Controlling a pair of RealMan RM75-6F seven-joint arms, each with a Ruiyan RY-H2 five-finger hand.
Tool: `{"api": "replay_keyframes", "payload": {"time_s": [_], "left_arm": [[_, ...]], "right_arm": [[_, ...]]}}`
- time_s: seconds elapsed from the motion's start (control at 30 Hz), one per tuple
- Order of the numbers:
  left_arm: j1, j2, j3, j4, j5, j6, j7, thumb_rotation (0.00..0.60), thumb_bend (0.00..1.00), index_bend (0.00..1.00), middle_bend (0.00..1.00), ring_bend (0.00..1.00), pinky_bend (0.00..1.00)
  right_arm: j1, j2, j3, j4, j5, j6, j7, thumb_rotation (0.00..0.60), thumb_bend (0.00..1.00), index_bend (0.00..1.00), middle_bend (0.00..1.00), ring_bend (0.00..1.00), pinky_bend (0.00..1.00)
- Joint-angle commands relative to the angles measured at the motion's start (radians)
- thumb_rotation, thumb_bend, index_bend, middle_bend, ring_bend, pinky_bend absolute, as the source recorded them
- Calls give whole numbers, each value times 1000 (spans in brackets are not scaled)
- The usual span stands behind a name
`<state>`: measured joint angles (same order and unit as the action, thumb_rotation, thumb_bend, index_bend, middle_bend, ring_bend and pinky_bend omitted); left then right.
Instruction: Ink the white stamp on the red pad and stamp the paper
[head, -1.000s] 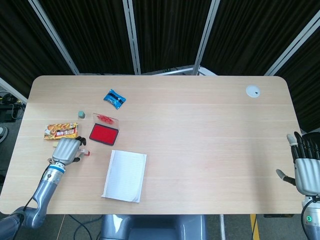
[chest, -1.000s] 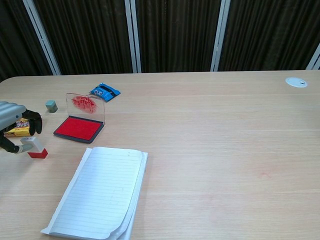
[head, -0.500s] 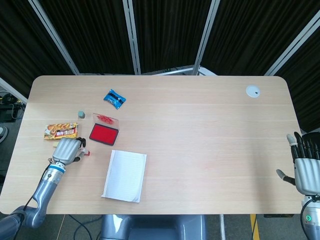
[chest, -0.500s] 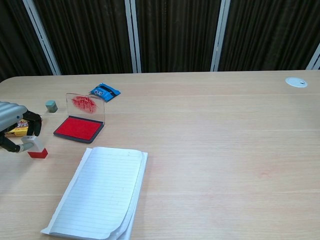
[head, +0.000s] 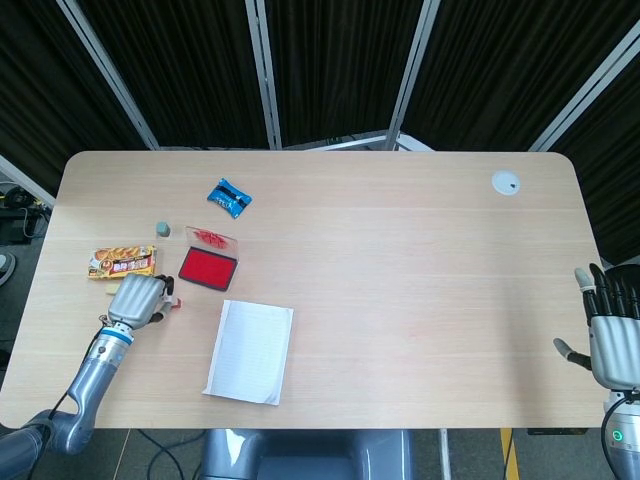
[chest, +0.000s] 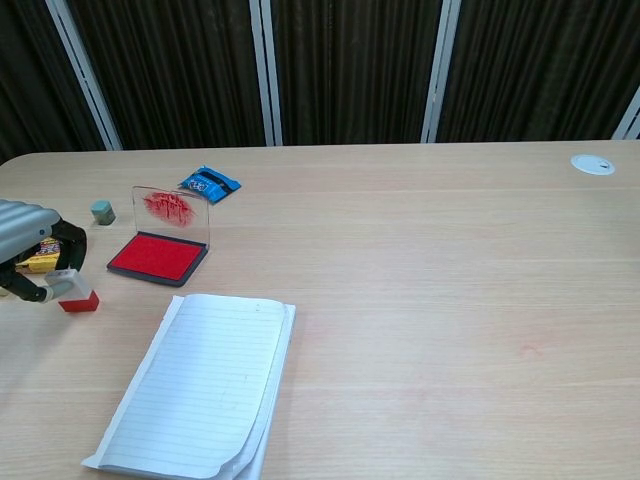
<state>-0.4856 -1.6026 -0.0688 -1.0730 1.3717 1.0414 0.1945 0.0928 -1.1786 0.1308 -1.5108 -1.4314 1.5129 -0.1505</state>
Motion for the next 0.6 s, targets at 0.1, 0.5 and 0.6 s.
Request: {"api": "replay_keyframes", "payload": {"time_s": [0.1, 0.5, 0.6], "left_arm": [[-28, 32, -40, -51, -11, -1, -18, 600, 360, 524, 538, 906, 957], [-160, 72, -140, -122, -121, -141, 63, 600, 362, 538, 550, 901, 951], [-184, 51, -144, -89, -134, -165, 61, 600, 363, 545, 553, 900, 951]], "right_arm": [[2, -3, 1, 5, 4, -4, -4, 600, 0, 0, 0, 0, 0], [8, -13, 8, 13, 28, -19, -16, 600, 0, 0, 0, 0, 0], [8, -13, 10, 13, 29, -17, -16, 600, 0, 0, 0, 0, 0]]}}
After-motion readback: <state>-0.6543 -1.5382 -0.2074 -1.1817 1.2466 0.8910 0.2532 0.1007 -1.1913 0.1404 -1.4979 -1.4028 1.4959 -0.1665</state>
